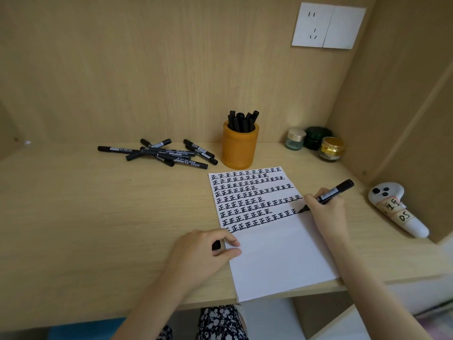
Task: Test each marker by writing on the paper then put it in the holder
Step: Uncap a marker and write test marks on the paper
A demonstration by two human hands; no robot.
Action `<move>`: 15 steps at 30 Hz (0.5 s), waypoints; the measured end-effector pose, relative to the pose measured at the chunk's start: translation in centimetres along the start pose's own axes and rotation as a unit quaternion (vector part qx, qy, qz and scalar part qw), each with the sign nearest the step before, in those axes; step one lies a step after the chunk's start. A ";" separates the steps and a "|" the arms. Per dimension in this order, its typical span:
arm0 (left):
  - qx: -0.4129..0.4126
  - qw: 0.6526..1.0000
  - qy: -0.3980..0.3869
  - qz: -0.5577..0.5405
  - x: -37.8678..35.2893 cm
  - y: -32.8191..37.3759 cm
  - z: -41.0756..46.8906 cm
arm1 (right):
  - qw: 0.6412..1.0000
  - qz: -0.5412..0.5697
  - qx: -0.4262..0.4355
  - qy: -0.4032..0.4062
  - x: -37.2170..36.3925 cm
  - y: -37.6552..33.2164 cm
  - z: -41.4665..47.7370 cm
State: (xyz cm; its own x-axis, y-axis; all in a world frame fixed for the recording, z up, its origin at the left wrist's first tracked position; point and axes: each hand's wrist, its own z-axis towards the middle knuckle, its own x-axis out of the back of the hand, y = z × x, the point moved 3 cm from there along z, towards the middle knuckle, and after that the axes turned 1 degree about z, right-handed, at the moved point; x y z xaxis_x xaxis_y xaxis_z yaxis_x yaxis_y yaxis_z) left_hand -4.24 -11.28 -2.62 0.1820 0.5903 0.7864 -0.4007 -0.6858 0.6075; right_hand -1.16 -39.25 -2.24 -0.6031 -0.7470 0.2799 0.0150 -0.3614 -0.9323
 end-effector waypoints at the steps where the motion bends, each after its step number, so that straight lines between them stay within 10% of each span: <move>1: 0.000 1.000 0.001 -0.001 0.0 0.0 0.0 | 1.000 0.002 0.001 0.000 0.0 0.0 0.0; 15: -0.048 0.997 0.028 -0.052 0.2 0.4 -0.2 | 0.993 0.112 0.025 0.021 0.4 -1.5 -0.8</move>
State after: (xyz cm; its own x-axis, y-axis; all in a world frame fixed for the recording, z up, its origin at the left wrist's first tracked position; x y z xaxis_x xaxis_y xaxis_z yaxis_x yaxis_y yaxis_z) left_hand -4.55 -11.34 -2.28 0.1769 0.6808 0.7108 -0.4666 -0.5779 0.6696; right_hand -2.07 -38.56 -0.91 -0.6131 -0.7881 0.0556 0.1913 -0.2163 -0.9574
